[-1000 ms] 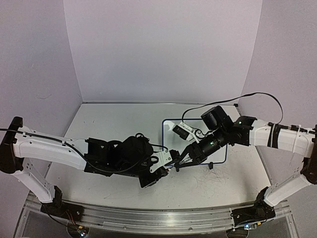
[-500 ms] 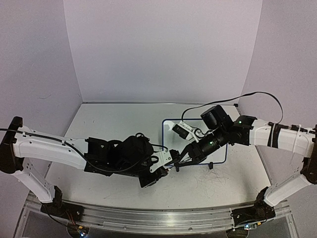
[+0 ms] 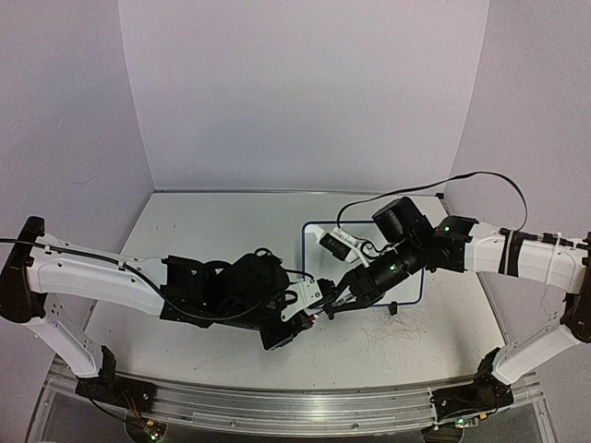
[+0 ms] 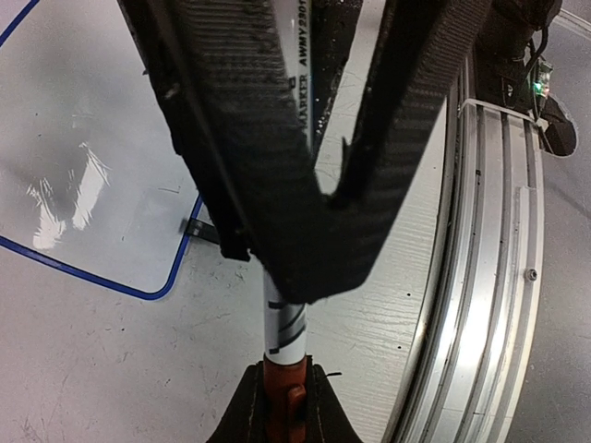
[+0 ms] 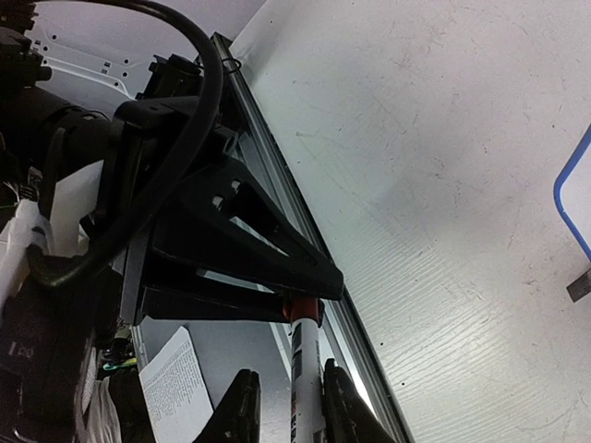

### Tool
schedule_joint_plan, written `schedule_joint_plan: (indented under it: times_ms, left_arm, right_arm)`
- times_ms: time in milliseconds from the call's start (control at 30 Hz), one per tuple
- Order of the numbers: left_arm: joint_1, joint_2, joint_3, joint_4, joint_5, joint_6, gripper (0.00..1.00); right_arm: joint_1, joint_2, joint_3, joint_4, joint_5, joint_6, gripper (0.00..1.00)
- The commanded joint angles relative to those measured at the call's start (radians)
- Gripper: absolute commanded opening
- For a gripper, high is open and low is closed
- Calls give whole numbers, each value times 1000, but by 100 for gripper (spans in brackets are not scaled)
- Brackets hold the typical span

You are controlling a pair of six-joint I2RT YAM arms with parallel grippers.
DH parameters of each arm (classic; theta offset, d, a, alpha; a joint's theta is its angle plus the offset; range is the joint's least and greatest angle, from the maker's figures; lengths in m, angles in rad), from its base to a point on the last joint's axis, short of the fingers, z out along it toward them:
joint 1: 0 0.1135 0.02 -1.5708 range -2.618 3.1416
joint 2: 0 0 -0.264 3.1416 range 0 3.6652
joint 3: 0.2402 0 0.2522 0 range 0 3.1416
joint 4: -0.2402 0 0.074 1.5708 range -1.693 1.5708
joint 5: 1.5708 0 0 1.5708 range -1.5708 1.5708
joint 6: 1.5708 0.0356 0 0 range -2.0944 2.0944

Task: Write a sentence on the whiteboard
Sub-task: Open the pen cap from the whiteboard marker.

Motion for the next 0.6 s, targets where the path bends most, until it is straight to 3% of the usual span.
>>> schedule_joint_plan:
  times_ms: [0, 167, 367, 567]
  left_arm:
    - [-4, -1, 40, -4, -20, -29, 0]
    - [-4, -4, 39, -5, -23, -38, 0]
    - [-3, 1, 42, -5, -21, -45, 0]
    - [-3, -3, 44, -5, -17, -48, 0]
  right_arm:
    - [6, -26, 3, 26, 20, -1, 26]
    - [6, -44, -5, 32, 29, 7, 24]
    - [7, -51, -14, 50, 13, 20, 9]
    - [6, -48, -20, 57, 7, 19, 6]
